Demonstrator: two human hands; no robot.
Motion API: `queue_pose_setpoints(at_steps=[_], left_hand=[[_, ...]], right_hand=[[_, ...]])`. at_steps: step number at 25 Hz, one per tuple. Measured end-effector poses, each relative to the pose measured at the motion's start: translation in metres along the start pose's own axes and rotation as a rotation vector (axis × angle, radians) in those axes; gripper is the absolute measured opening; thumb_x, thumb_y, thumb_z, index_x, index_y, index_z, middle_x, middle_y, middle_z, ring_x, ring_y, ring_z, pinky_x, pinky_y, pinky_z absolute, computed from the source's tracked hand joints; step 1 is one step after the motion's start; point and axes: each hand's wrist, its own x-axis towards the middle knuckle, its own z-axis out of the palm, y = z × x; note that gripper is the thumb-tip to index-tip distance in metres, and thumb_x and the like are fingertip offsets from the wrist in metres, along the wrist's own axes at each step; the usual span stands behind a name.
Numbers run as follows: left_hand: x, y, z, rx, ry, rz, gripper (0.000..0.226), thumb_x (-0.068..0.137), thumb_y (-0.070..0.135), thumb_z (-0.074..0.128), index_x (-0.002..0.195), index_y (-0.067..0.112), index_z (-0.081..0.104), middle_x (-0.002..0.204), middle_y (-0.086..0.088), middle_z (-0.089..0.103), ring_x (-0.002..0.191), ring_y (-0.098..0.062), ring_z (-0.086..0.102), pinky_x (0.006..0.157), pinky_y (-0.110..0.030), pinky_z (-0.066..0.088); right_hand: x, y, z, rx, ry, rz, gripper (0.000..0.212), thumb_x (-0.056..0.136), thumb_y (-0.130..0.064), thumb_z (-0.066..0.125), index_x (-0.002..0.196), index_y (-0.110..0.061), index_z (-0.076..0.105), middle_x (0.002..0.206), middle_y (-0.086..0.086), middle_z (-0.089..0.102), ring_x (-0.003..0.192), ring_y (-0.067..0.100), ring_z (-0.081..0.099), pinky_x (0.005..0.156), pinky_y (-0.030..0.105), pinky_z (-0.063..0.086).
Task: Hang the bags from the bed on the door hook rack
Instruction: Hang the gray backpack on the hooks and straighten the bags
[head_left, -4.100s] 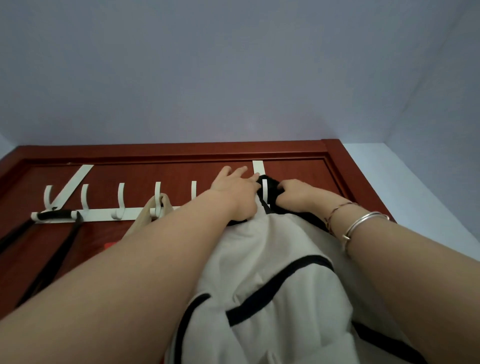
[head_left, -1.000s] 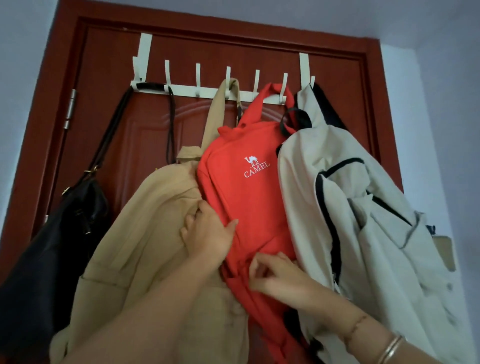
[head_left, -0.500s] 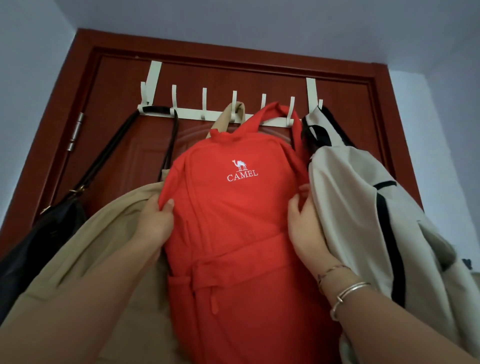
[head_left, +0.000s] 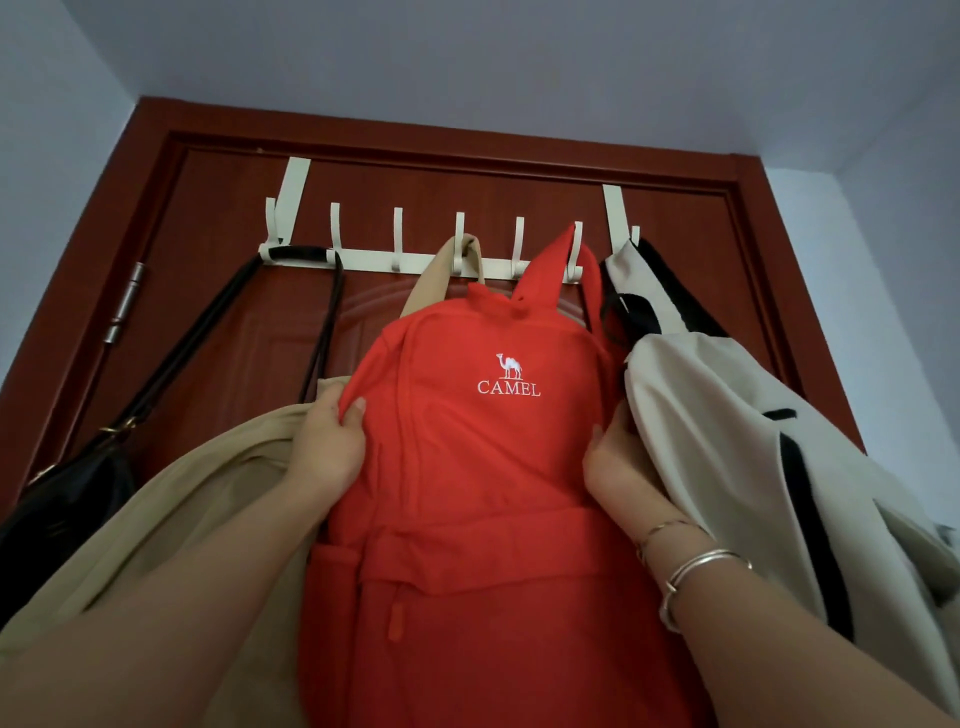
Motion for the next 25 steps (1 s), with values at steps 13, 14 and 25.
queue_pose_setpoints(at_steps=[13,14,25], left_hand=[[-0.075,0.000,-0.017,0.216,-0.060,0.288,0.047,0.089,0.024,0.056,0.129,0.013,0.035,0.130,-0.011,0.050,0.117,-0.027,0.052,0.093,-0.039,0.045],[-0.087,0.001,-0.015,0.286,-0.069,0.326,0.054,0.089,0.026,0.055,0.136,0.017,0.030,0.136,-0.010,0.043,0.122,-0.026,0.048,0.096,-0.044,0.044],[-0.160,0.081,0.036,0.693,-0.043,0.470,0.051,0.083,0.029,0.050,0.134,0.021,0.046,0.146,-0.003,0.044,0.131,-0.031,0.038,0.100,-0.047,0.035]], right_hand=[[-0.114,0.052,0.010,-0.253,-0.087,-0.331,0.065,0.092,-0.054,0.024,0.150,-0.032,0.003,0.159,0.015,0.010,0.147,0.029,0.008,0.119,0.045,0.009],[-0.127,0.057,0.013,-0.286,-0.167,-0.337,0.066,0.092,-0.057,0.022,0.150,-0.034,0.000,0.160,0.012,0.005,0.148,0.026,0.003,0.120,0.045,0.007],[-0.143,0.063,-0.134,0.108,-0.069,-0.658,0.033,0.077,0.006,0.036,0.090,-0.010,0.062,0.084,-0.005,0.063,0.077,0.000,0.057,0.074,0.009,0.042]])
